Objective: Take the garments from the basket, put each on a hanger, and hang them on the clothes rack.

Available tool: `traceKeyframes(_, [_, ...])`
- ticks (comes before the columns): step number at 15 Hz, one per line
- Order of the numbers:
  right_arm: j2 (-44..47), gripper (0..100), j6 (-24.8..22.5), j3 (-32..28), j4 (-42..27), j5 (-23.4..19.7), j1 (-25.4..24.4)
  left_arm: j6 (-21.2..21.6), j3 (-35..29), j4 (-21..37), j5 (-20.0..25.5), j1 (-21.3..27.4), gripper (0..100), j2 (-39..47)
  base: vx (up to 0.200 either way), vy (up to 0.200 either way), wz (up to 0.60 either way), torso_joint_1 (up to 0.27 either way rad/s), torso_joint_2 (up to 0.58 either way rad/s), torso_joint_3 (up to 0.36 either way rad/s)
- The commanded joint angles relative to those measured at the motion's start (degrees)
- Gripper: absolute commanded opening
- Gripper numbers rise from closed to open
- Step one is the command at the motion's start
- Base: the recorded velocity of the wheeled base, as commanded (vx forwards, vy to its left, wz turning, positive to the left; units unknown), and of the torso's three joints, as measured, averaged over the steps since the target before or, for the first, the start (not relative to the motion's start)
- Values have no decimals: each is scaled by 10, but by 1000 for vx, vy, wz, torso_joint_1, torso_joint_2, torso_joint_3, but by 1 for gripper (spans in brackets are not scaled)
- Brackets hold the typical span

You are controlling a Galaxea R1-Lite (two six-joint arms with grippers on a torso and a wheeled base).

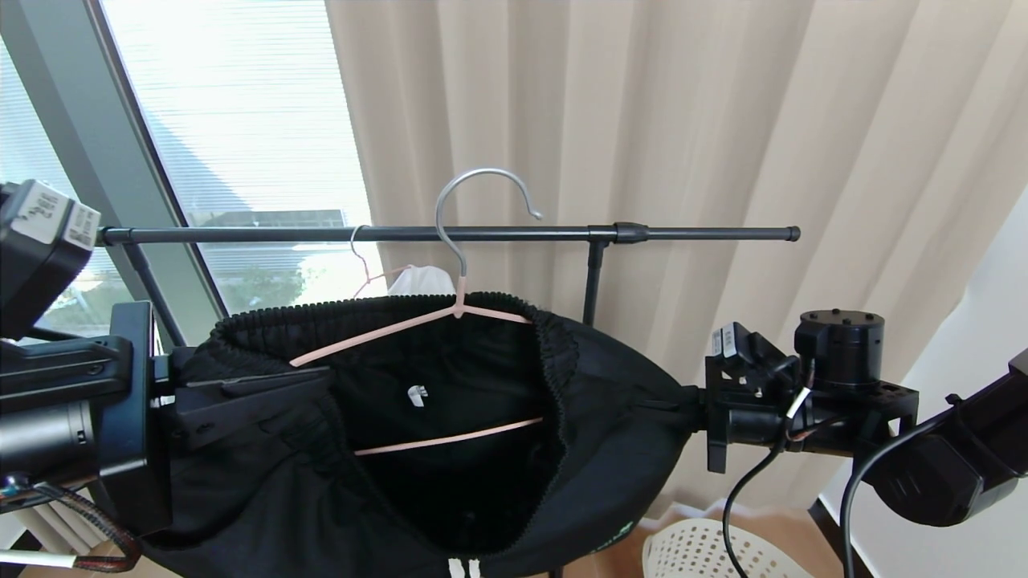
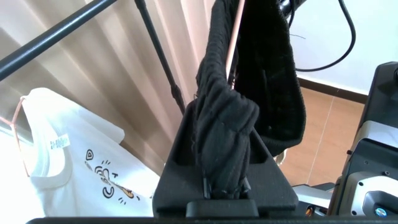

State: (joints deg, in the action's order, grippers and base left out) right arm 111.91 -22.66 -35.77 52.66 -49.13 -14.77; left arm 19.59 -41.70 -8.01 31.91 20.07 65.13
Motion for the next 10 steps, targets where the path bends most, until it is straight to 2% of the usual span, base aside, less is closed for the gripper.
traceKeyframes(1, [-2, 0, 0, 0, 0, 0, 2, 0, 3, 0, 0, -2, 0, -6, 0, 0, 0, 0, 0, 0])
traceKeyframes(10, [-7, 0, -2, 8, 0, 0, 0, 0, 1, -1, 0, -10, 0, -3, 0, 0, 0, 0, 0, 0])
